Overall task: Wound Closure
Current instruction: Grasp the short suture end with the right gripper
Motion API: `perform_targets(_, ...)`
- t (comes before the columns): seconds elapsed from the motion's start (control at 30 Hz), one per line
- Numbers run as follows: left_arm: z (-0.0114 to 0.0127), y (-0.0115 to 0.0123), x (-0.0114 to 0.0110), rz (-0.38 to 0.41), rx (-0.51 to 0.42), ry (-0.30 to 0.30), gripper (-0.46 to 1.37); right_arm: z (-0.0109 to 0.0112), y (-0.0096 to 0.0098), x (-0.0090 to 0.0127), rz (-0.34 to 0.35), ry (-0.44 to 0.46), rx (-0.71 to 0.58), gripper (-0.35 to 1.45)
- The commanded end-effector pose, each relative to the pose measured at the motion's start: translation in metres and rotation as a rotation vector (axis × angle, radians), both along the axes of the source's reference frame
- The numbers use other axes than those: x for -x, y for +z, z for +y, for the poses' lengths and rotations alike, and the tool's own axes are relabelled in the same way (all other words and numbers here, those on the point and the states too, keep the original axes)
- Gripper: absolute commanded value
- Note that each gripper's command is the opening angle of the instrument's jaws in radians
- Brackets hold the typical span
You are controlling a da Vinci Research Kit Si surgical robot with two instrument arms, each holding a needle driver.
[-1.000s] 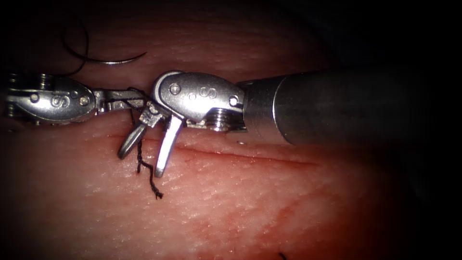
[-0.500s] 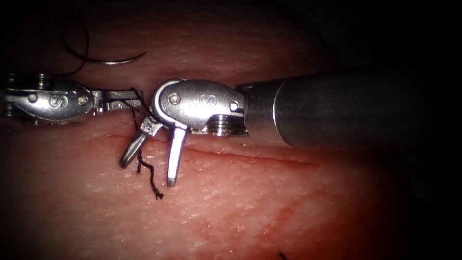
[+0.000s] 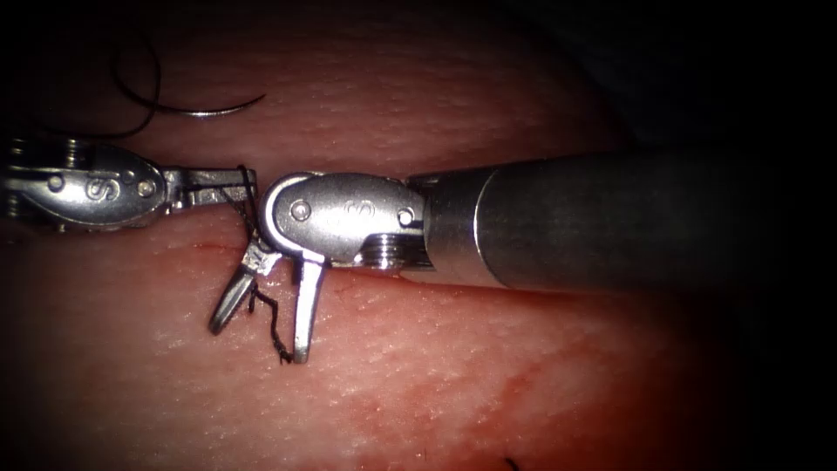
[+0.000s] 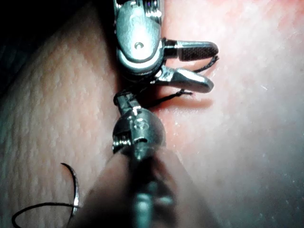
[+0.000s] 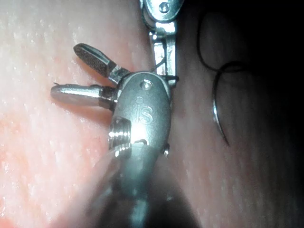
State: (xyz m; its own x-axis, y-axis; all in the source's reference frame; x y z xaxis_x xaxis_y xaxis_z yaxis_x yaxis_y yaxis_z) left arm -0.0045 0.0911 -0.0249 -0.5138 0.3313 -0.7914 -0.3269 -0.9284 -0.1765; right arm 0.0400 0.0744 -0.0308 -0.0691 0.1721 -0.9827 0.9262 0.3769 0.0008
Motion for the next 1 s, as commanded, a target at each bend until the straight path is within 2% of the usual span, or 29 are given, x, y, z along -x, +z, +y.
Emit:
perform_targets(0.03,0.0,0.0,0.0,-0.002,-0.004,0.007,-0.35,-0.0001,0.0001,0.0,0.0,-0.001,0.002,0.85)
perform_targets(0.33,-0.0001,0.0,-0.0001,0.0,-0.003,0.006,-0.35,-0.0011,0.0008,-0.0001,0.001,-0.018,0.026,0.76)
perform_targets(0.4,-0.0001,0.0,-0.0002,0.0,-0.003,0.006,-0.35,-0.0011,0.0008,0.0,-0.002,-0.02,0.034,0.62)
perform_targets(0.47,-0.0001,-0.0001,-0.0002,-0.002,-0.008,0.003,-0.35,-0.0011,0.0008,0.0002,-0.004,-0.023,0.04,0.56)
perform_targets(0.87,-0.0002,-0.0002,-0.0003,0.001,-0.008,0.001,-0.35,-0.0015,0.0018,0.0,-0.016,-0.053,0.078,0.55)
perform_targets(0.9,-0.0002,-0.0002,-0.0003,0.001,-0.008,0.001,-0.35,-0.0015,0.0017,0.0,-0.021,-0.059,0.078,0.47)
perform_targets(1.0,-0.0002,-0.0002,-0.0004,0.001,-0.008,0.002,-0.35,-0.0016,0.0017,0.0,-0.007,-0.087,0.083,-0.14)
